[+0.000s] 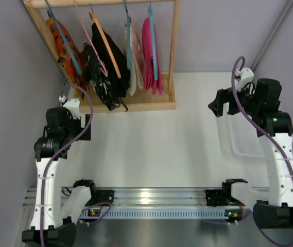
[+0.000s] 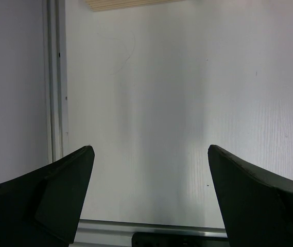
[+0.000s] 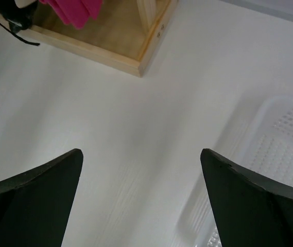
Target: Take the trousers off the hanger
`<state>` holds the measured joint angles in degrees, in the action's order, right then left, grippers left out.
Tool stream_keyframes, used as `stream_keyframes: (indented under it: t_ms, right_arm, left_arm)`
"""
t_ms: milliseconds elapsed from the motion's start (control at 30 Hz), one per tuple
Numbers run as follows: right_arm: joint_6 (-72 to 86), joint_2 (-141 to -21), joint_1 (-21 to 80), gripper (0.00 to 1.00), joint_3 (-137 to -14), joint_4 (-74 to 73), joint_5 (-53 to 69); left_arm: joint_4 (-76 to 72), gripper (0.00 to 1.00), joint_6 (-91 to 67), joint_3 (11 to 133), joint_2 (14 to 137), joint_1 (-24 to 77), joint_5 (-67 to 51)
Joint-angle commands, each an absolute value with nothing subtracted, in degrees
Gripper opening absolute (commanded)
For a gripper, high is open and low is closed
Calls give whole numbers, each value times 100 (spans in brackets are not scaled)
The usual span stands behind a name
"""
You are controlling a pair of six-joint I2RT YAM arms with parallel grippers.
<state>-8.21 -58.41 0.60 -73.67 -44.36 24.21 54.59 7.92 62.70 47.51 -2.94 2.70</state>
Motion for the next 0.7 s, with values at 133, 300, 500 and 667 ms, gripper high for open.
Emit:
stream_keyframes:
  t_ms: [133, 300, 500, 667]
  right_arm:
    - [447, -6406, 158, 99, -8226, -3167, 3445]
    - [1344, -7057, 299, 99, -8814, -2374, 3805]
    - [2065, -7892, 676, 99, -9983, -1881, 3719]
    - [2810, -8515, 1265, 99, -10819, -1644, 3656]
  left_arm:
    - [5616, 99, 694, 6592, 4570, -281, 229]
    - [5616, 99, 826, 6671, 4553, -273, 518]
    - [5616, 99, 686, 6960, 4324, -281, 405]
    - [5616, 99, 510, 7382, 4403, -316, 317]
